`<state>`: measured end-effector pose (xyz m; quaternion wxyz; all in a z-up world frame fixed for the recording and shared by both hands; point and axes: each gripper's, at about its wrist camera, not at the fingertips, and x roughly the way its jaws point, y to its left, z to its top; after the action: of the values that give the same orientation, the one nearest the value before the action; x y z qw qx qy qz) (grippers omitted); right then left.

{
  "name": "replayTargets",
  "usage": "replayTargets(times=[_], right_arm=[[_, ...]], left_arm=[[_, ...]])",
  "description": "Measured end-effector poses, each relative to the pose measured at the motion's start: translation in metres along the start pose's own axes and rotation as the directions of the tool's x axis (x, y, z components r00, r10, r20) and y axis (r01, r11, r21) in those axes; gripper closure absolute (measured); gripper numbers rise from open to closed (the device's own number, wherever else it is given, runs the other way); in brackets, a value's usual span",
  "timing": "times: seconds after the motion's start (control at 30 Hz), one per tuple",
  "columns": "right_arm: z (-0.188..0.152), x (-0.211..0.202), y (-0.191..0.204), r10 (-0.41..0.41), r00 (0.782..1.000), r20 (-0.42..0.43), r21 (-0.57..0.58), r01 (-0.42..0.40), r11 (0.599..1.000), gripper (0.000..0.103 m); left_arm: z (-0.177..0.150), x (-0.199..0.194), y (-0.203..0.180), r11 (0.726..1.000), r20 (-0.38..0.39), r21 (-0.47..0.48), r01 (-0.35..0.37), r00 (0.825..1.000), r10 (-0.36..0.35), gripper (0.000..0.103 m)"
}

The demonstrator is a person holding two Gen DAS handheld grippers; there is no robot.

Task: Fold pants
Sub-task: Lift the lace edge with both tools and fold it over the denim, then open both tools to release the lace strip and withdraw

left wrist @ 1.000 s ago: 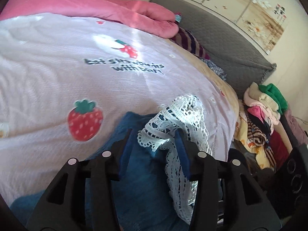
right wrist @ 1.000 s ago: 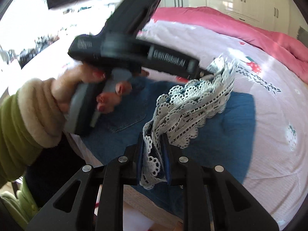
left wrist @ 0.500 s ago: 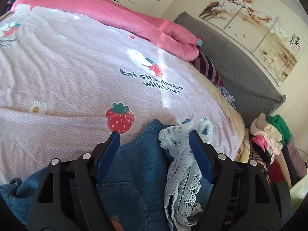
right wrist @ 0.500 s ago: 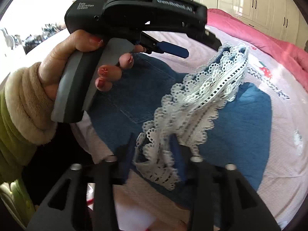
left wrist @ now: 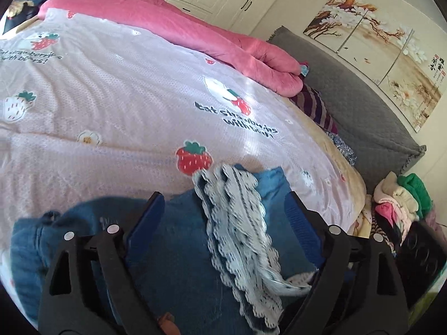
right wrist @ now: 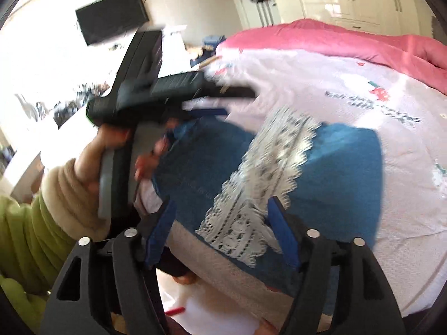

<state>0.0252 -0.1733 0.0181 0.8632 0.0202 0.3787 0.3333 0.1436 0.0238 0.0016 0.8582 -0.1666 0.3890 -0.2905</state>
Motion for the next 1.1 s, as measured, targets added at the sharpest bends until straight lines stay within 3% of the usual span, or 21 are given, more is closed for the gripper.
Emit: replayTargets(times=[0.23,0.33,0.5,0.63,0.77,0.9,1.0,1.1], right_arm=[[-0.004,-0.005,-0.008,-0.021,0.999,-0.031,0.007,0.022,1.000,0.025],[-0.010,0.008,-0.008,-0.023,0.994,-0.103,-0.008,0.023,1.000,0.024],[-0.034,0.034,0.018,0.106,0.966,-0.236,-0.059,-0.124,0.991,0.024],[-0.040,0.037,0.023,0.142,0.950,-0.279,-0.065,-0.166,0.984,0.024],[-0.027,0.005,0.007,0.060,0.977,-0.204,-0.090,-0.079,0.993,0.024],[-0.005,-0.029,-0.032,-0.106,0.988,-0.113,-0.071,0.099,0.993,0.024],[0.016,-0.037,-0.067,-0.210,0.975,-0.070,-0.016,0.210,0.978,0.024],[0.031,-0.027,-0.092,-0.331,0.942,-0.053,-0.026,0.330,0.944,0.023]], left_arm=[[-0.026,-0.010,-0.008,1.000,-0.034,-0.001,-0.015,0.999,0.015,0.020],[-0.034,-0.012,-0.011,0.999,-0.033,0.009,-0.036,0.999,0.037,0.019],[-0.045,-0.004,-0.018,0.999,-0.075,0.017,-0.038,0.996,0.039,0.019],[-0.054,0.002,-0.026,0.996,-0.097,0.055,-0.077,0.992,0.082,0.019],[-0.058,-0.001,-0.031,0.995,-0.102,0.064,-0.075,0.992,0.081,0.019],[-0.062,-0.002,-0.035,0.991,-0.104,0.082,-0.109,0.988,0.117,0.019],[-0.066,-0.002,-0.042,0.991,-0.106,0.084,-0.106,0.988,0.115,0.019],[-0.072,-0.003,-0.053,0.989,-0.091,0.097,-0.112,0.988,0.121,0.019]])
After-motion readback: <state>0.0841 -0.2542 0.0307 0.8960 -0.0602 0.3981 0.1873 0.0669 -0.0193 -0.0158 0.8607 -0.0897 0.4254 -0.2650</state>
